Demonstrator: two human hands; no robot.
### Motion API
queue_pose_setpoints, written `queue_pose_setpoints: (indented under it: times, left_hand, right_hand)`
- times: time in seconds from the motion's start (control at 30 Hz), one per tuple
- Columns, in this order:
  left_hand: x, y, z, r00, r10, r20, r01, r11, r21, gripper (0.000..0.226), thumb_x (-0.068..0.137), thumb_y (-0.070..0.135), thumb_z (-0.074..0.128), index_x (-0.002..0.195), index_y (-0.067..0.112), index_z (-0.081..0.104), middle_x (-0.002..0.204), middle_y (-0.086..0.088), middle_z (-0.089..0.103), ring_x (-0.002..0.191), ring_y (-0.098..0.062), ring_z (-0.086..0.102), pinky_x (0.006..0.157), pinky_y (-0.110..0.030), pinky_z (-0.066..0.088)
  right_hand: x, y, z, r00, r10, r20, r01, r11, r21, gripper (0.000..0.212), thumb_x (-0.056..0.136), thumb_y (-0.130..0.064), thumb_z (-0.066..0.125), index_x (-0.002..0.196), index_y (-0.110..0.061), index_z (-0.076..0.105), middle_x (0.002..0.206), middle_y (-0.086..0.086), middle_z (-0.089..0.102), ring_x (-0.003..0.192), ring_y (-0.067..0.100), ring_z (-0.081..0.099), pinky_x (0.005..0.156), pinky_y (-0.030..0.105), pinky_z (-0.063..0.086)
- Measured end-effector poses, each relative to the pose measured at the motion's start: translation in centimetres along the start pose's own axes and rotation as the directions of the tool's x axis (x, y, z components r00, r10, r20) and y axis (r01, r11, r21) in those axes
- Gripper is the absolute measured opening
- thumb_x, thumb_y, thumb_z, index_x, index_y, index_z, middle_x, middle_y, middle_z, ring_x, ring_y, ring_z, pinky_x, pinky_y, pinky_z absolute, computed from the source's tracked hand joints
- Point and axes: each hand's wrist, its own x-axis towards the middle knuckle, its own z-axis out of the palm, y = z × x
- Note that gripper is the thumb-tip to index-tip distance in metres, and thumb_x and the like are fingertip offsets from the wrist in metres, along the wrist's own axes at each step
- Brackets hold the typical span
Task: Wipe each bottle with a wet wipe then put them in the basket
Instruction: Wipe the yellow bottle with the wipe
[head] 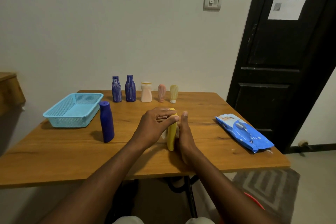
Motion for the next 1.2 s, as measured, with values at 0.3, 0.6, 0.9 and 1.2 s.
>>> queue_pose_setpoints:
  times: [0.3,0.6,0.9,1.2]
  left_hand:
    - [0.0,0.2,0.2,0.999,-0.034,-0.005,0.034,0.998,-0.044,0.030,0.087,0.039,0.076,0.115,0.030,0.075,0.124,0.011,0.068,0.109,-0.002,0.066,0.092,-0.039,0.059]
    - [0.1,0.8,0.0,1.000,-0.015,-0.028,0.016,0.999,0.031,0.031,0.083,0.038,0.080,0.112,0.026,0.077,0.118,0.010,0.072,0.103,0.006,0.066,0.091,-0.021,0.056]
    - [-0.2,1.1,-0.8,0.999,-0.029,-0.022,0.030,0.998,0.055,0.033,0.083,0.039,0.079,0.114,0.027,0.076,0.122,0.008,0.071,0.102,0.007,0.063,0.079,-0.005,0.048]
    - [-0.5,1.5,-0.5,0.999,-0.035,-0.021,0.037,0.995,0.096,0.035,0.085,0.041,0.077,0.117,0.027,0.075,0.128,0.007,0.068,0.111,-0.004,0.063,0.086,-0.019,0.049]
  right_hand:
    - [-4.7,1.5,0.8,0.993,0.010,-0.115,-0.017,0.998,-0.064,0.067,0.098,-0.076,0.021,0.108,-0.034,0.072,0.102,-0.006,0.077,0.100,0.010,0.070,0.097,0.039,0.052]
    - [-7.5,2.5,3.7,0.949,-0.291,-0.124,0.237,0.914,-0.329,0.056,0.111,-0.026,0.036,0.162,-0.022,0.012,0.164,-0.017,0.012,0.152,-0.003,0.008,0.116,0.005,0.008]
    - [-4.5,1.1,1.1,0.795,-0.532,-0.291,0.401,0.821,-0.406,0.036,0.096,-0.011,0.069,0.131,-0.020,0.065,0.116,-0.021,0.063,0.112,-0.005,0.060,0.096,0.013,0.047]
    - [-5.4,2.6,-1.6,0.923,-0.349,-0.162,0.197,0.790,-0.581,0.015,0.093,-0.022,0.071,0.105,-0.025,0.081,0.098,-0.011,0.079,0.085,-0.002,0.068,0.085,0.031,0.058]
